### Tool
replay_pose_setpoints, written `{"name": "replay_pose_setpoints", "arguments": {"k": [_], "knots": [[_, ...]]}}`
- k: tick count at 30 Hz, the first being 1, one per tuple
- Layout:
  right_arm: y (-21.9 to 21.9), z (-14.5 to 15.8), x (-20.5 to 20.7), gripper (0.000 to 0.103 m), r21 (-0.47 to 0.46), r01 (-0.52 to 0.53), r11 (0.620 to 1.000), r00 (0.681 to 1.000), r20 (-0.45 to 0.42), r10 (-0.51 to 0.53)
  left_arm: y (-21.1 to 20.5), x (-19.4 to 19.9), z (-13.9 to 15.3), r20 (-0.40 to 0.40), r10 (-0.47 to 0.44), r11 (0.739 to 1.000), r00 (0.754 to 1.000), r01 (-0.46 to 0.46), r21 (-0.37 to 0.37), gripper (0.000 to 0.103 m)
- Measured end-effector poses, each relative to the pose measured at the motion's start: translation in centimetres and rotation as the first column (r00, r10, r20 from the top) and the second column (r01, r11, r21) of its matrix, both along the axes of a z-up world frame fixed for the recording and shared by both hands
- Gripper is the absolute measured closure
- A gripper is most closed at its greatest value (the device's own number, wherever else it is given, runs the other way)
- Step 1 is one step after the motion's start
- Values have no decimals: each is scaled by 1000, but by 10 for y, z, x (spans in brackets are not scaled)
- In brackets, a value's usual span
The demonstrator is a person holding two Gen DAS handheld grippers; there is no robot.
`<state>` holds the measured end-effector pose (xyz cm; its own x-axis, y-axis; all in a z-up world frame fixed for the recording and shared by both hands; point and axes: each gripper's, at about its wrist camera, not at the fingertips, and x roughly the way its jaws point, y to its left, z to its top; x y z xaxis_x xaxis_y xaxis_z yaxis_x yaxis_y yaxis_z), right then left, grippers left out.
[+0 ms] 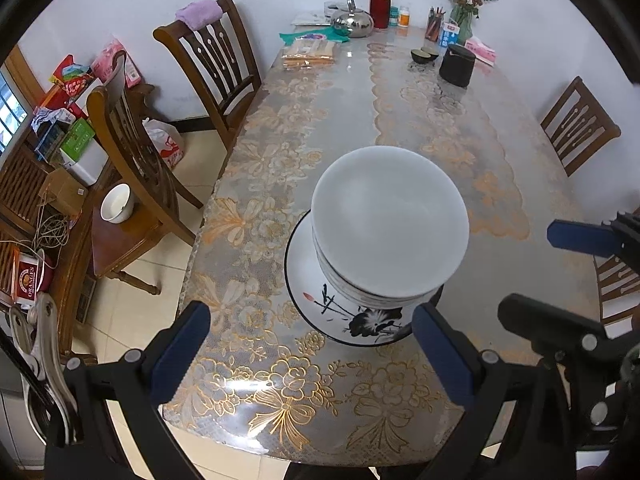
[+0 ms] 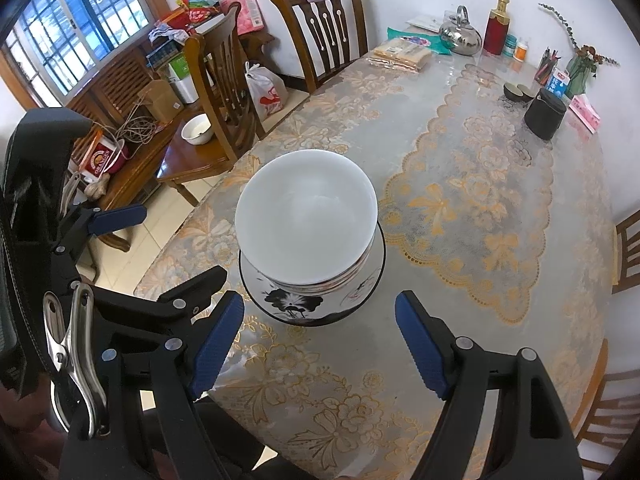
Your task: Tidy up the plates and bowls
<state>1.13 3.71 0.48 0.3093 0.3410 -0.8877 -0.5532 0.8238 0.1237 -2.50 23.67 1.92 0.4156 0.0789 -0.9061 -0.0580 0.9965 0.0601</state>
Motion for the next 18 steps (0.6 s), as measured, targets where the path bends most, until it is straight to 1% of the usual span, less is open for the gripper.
{"name": "replay_pose_setpoints", "arguments": {"k": [8, 12, 18], "knots": [[-1, 0, 0, 23, -1, -4, 1000, 1000, 2, 4, 0, 0, 2, -1, 6, 1000, 1000, -6, 0, 0], [-1, 1, 0, 23, 1, -6, 1000, 1000, 3, 6, -3, 1, 5, 14, 3, 1000, 1000, -3, 18, 0], [0, 3, 1, 23, 3, -9, 1000, 1000, 4, 9, -3, 2, 7, 12, 13, 1000, 1000, -13, 7, 0]]}}
